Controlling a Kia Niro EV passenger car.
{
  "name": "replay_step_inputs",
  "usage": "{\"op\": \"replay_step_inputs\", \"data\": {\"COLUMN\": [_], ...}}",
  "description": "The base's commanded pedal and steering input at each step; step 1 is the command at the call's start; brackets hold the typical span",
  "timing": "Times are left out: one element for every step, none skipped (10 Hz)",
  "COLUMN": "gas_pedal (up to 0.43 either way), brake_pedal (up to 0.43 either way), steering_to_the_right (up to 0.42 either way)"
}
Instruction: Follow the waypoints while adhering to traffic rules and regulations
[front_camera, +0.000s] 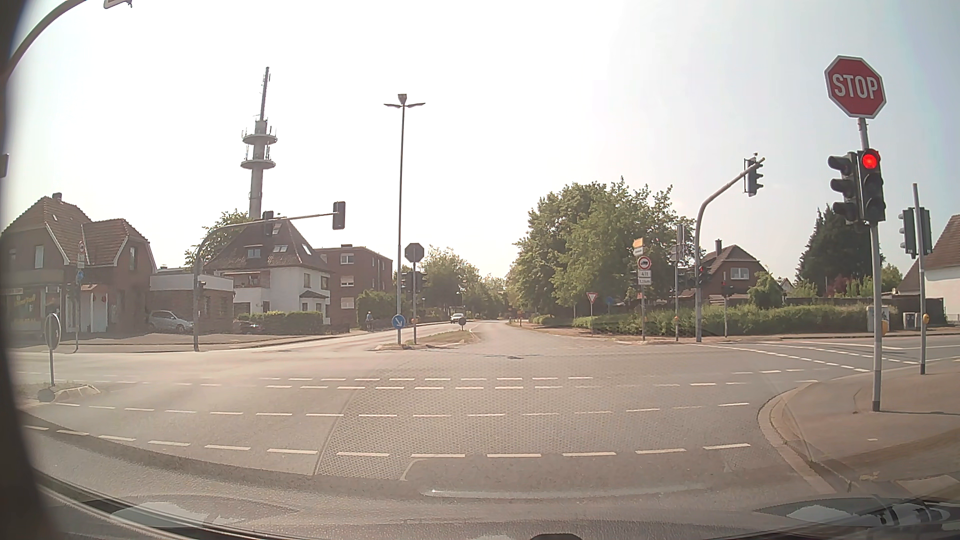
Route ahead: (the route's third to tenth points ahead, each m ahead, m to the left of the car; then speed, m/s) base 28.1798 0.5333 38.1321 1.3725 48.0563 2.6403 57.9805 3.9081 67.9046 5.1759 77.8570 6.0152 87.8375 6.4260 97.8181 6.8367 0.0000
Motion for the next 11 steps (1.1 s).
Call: {"op": "replay_step_inputs", "data": {"gas_pedal": [0.0, 0.0, 0.0, 0.0, 0.0, 0.0, 0.0, 0.0, 0.0, 0.0, 0.0], "brake_pedal": [0.213, 0.213, 0.213, 0.213, 0.213, 0.213, 0.22, 0.213, 0.213, 0.213, 0.213], "steering_to_the_right": [-0.002, -0.001, -0.002, -0.002, -0.001, -0.002, -0.002, -0.002, -0.002, -0.002, -0.002]}}
